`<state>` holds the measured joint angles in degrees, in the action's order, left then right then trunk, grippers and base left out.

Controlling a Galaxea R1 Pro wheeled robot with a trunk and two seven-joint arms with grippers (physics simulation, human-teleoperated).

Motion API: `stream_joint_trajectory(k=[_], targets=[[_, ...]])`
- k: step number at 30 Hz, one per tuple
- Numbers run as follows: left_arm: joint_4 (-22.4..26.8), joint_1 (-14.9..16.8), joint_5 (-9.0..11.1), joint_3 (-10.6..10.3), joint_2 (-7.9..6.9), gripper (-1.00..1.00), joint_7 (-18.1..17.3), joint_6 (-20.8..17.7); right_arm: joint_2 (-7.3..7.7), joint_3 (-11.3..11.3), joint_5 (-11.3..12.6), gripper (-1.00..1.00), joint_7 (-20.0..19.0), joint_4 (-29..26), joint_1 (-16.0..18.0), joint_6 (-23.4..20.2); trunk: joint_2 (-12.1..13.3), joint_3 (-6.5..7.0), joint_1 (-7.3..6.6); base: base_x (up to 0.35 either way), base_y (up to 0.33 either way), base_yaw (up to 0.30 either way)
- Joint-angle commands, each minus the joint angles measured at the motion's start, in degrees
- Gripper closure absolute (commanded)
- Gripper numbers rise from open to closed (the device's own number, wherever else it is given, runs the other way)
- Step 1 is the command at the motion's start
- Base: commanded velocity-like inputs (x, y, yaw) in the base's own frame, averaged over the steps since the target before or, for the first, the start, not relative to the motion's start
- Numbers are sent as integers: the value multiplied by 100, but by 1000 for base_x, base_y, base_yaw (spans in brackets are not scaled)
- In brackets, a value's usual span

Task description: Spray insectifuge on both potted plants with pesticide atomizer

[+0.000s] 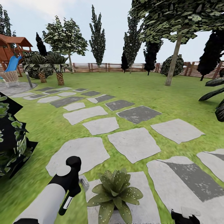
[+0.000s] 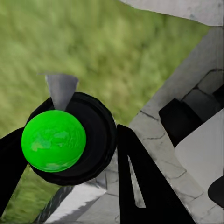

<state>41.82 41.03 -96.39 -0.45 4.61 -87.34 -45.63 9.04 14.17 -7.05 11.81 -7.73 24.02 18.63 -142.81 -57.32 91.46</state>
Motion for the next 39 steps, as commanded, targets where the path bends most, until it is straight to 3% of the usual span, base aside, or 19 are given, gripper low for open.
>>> stream_joint_trajectory(k=[1,3,6,15,26,32,39], targets=[[9,-2,-40,7,7,100,124,-60,-3,42,-60,-100,14,10,6,18,-2,-11,-1,0,0,-239],[-6,-6,51,18,8,100,322,-60,-5,42,-60,-100,14,9,6,18,-2,-22,-1,0,0,-239],[-25,-13,435,-7,-37,100,435,-52,-4,42,-60,-100,14,9,6,18,-2,-39,-1,0,0,-239],[-95,-34,647,7,-310,100,454,-51,-7,42,-65,-100,22,7,6,18,-2,-84,-1,-19,19,-192],[-87,-30,674,-4,-304,100,457,-51,-16,42,-66,-100,23,0,8,18,-2,-155,-1,-67,65,-4],[-94,-33,704,8,-303,100,758,-51,-16,42,-68,-100,23,0,8,18,-2,-210,-1,0,0,0],[-112,-68,745,10,-313,100,797,-51,-16,42,-69,-100,23,0,8,18,-2,-274,-1,-47,0,0]])
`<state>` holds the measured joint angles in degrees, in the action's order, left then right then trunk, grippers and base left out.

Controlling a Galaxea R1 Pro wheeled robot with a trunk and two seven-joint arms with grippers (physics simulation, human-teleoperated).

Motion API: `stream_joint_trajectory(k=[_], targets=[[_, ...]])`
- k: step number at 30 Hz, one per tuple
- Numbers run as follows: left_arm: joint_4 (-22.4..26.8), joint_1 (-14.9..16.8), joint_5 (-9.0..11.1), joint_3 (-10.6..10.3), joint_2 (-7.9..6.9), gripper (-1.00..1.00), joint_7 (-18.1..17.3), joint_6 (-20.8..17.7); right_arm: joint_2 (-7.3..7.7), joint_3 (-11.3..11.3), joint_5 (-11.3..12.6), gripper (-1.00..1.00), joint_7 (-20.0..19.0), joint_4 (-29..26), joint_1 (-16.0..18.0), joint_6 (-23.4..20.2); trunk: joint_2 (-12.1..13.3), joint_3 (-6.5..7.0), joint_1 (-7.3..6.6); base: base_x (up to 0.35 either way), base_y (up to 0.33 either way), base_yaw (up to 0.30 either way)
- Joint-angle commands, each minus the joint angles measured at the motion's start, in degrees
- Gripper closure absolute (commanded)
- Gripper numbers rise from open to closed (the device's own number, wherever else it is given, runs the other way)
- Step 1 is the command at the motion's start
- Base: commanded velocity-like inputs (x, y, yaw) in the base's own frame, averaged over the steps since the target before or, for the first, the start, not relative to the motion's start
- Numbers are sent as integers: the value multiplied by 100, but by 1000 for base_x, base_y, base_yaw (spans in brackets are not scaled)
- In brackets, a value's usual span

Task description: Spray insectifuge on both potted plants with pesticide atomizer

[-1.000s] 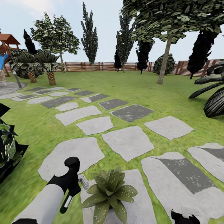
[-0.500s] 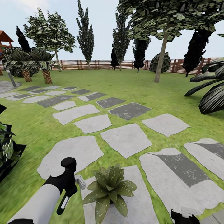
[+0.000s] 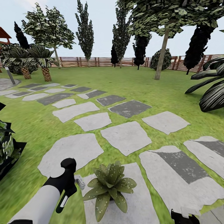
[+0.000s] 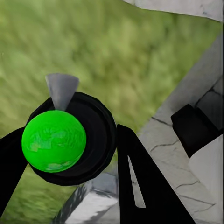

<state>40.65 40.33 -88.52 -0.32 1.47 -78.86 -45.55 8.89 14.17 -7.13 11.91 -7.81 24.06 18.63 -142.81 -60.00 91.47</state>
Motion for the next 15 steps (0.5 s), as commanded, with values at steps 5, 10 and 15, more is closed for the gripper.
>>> stream_joint_trajectory(k=[5,10,15], targets=[[12,-184,-36,12,-73,100,-42,-59,-1,42,-60,-100,14,7,3,18,-3,-46,-2,-10,0,0],[107,-190,174,-1,-56,100,-45,-59,9,29,-67,-100,3,11,3,26,-3,-49,-2,0,0,0],[139,36,193,-12,-11,100,-118,-91,24,18,-81,-100,-12,31,3,28,-3,-50,-2,0,0,0]])
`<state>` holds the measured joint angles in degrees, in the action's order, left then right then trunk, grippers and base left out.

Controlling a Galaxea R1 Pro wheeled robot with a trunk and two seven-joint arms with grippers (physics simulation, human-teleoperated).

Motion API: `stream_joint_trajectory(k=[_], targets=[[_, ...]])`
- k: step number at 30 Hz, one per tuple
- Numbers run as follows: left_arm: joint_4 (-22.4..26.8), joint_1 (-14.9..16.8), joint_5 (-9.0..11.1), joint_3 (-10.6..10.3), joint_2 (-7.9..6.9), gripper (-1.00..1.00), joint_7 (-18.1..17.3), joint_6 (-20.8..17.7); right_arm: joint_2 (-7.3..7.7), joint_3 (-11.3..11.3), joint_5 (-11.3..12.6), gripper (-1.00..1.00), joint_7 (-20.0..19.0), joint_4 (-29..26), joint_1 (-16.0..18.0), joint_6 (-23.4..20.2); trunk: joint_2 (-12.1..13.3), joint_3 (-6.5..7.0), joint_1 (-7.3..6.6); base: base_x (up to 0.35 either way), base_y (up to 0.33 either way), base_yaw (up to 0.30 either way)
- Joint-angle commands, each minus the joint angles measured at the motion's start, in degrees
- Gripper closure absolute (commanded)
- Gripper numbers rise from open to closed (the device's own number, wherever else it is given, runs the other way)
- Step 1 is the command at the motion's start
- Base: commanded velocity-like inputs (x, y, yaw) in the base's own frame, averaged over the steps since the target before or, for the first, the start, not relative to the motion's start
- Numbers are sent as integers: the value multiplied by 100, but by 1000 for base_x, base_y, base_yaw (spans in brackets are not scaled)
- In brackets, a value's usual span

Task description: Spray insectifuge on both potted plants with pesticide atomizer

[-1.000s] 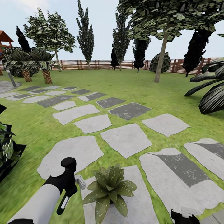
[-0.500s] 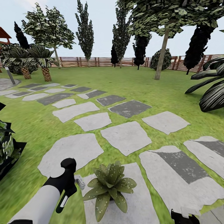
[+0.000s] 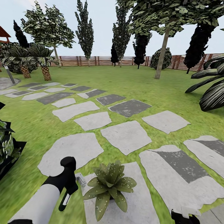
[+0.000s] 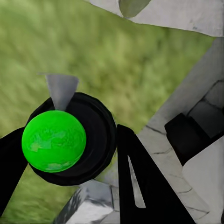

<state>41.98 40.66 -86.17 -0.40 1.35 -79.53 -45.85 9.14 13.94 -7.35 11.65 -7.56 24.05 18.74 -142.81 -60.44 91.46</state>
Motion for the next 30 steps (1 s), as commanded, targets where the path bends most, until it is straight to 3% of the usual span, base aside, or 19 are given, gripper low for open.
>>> stream_joint_trajectory(k=[1,4,8,11,13,17,30], targets=[[4,114,-41,-4,-32,100,-51,-68,1,39,-63,-100,13,9,4,19,-2,-6,-1,0,0,0],[3,147,-40,9,-111,100,-37,-67,8,38,-65,-100,13,9,4,17,-2,-6,-1,0,0,0],[-12,78,-34,21,-374,100,-2,-52,10,38,-63,-100,18,4,4,16,-2,-6,-1,0,0,0],[-72,59,37,22,-463,100,8,-48,2,38,-57,-100,32,1,4,17,-2,-6,-1,0,0,42],[-94,57,224,20,-474,100,14,-42,1,38,-57,-100,37,1,4,20,-2,-6,-1,0,-8,217],[-108,56,374,14,-477,100,16,-39,-5,38,-56,-100,39,0,7,18,-2,-6,-1,-66,-124,264],[-102,65,459,22,-477,100,25,-38,-9,38,-56,-100,32,0,4,16,-2,-6,-1,-276,-149,277]])
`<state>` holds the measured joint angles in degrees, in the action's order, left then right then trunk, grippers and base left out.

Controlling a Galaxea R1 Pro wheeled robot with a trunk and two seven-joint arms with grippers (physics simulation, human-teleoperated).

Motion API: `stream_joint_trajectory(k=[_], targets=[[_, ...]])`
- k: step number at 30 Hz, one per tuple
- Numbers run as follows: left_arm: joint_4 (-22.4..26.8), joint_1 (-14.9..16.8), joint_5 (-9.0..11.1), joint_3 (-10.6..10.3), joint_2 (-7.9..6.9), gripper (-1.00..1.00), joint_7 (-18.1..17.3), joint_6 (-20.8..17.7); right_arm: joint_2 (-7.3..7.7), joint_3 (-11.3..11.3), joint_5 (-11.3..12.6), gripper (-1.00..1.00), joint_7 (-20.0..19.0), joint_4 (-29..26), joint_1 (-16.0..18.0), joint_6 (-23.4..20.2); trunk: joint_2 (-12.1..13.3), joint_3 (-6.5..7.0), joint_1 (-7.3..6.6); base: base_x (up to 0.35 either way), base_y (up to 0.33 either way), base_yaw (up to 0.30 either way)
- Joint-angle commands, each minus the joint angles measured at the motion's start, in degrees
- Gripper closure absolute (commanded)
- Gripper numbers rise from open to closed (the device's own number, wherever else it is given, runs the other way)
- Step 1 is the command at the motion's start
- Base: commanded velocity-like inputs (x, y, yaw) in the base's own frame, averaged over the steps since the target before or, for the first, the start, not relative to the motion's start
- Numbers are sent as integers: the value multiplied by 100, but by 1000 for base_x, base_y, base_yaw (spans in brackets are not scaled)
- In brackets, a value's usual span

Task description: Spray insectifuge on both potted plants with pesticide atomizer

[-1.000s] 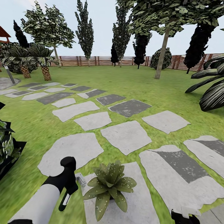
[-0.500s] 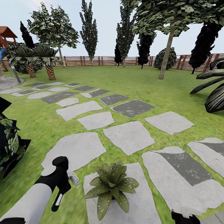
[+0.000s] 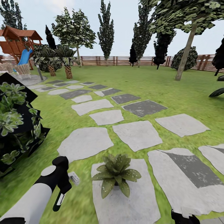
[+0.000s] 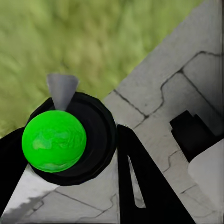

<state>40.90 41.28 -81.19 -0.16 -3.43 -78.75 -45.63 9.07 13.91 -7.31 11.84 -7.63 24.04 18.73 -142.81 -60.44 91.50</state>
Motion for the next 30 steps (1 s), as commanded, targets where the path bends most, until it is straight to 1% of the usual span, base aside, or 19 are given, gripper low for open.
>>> stream_joint_trajectory(k=[1,7,13,15,18,23,25,26,27,28,29,30], targets=[[6,3,-35,-4,0,100,-53,-60,-1,42,-60,-100,12,7,4,17,-2,-5,-5,-312,-83,277],[2,1,-29,-5,11,100,-52,-60,-15,57,-53,-100,19,-1,6,17,-2,-25,-5,-313,-80,239],[6,3,-20,-1,82,100,-43,-60,-27,60,-51,-100,20,-11,6,17,-2,-67,-5,-308,-105,169],[6,3,107,-3,79,100,-37,-60,-28,60,-51,-100,20,-11,6,17,-2,-82,-5,-284,-160,165],[6,3,245,-4,53,100,-35,-60,-28,60,-51,-100,20,-11,7,17,-2,-104,-5,-280,-166,165],[6,2,312,-1,28,100,107,-53,-28,54,-51,-100,20,-11,6,17,-2,-140,-5,-275,-172,165],[6,3,554,-1,16,100,170,-52,-28,52,-51,-100,20,-11,5,17,-2,-154,-5,-258,-190,165],[6,3,706,-1,12,100,237,-50,-28,51,-51,-100,19,-11,6,17,-2,-160,-5,-255,-194,119],[6,3,808,-1,11,100,316,-47,-28,54,-51,-100,16,-11,7,17,-2,-163,-5,-254,-194,76],[4,1,983,-5,10,100,510,-43,-28,57,-51,-100,14,-11,6,17,-2,-164,-5,-253,-195,39],[2,-1,1096,-7,9,100,643,-40,-28,58,-51,-100,11,-11,7,17,-2,-166,-5,-253,-195,25],[-1,-11,1297,-8,9,100,845,-33,-28,53,-51,-100,4,-11,6,15,-2,-166,-5,-253,-196,13]])
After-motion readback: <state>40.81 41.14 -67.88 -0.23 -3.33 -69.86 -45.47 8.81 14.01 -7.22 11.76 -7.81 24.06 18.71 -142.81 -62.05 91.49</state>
